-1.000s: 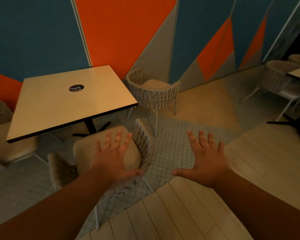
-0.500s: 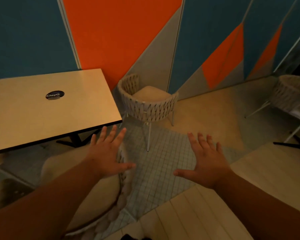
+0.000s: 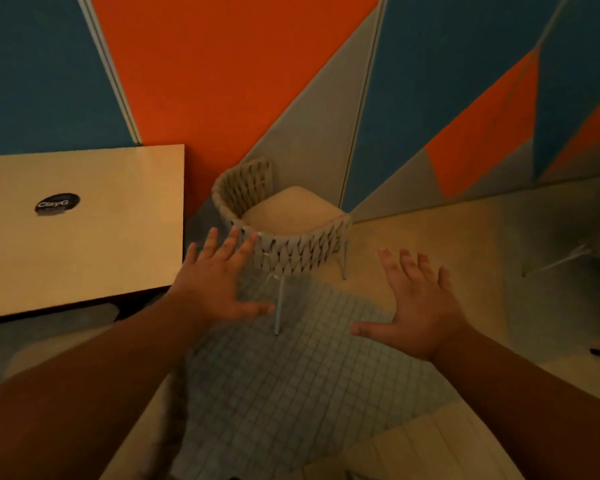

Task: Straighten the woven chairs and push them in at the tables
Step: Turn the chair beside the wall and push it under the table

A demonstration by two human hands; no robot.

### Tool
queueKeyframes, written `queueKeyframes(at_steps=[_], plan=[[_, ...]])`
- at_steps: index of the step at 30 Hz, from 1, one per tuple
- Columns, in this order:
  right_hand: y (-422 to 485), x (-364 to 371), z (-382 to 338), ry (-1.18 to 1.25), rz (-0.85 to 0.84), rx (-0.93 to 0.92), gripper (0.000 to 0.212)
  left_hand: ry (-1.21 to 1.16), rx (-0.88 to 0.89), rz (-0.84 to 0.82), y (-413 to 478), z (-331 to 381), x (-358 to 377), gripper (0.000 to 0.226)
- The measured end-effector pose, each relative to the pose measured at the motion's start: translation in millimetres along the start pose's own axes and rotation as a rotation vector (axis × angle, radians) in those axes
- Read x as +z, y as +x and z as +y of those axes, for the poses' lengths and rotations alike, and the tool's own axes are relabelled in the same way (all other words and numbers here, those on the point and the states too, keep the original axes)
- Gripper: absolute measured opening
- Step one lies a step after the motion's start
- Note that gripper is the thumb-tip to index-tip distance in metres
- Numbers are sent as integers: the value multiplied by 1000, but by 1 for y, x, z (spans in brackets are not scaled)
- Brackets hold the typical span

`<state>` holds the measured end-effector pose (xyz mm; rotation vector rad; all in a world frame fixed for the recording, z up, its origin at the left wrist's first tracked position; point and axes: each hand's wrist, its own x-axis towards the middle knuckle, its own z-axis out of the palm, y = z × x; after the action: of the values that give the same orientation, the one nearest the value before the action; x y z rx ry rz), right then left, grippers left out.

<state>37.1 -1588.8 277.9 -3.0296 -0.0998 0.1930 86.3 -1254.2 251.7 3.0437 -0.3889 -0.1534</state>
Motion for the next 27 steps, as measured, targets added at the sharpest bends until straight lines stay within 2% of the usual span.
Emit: queueKeyframes(at_steps=[4, 8, 15, 20, 27], plan=[[59, -3, 57, -18, -70, -56, 145, -19, -103, -35, 32, 32, 12, 126], [122, 1, 84, -15, -128, -87, 145, -42, -191, -26, 63, 42, 16, 125], [237, 42, 80, 168, -208, -48, 149, -38, -290, -85, 152, 7, 43, 126], [322, 85, 71, 188, -263, -2, 147, -49, -308, -141, 242, -33, 91, 129], [441, 147, 55, 175, -345, -67, 141, 13, -295, -251, 362, -67, 157, 135]])
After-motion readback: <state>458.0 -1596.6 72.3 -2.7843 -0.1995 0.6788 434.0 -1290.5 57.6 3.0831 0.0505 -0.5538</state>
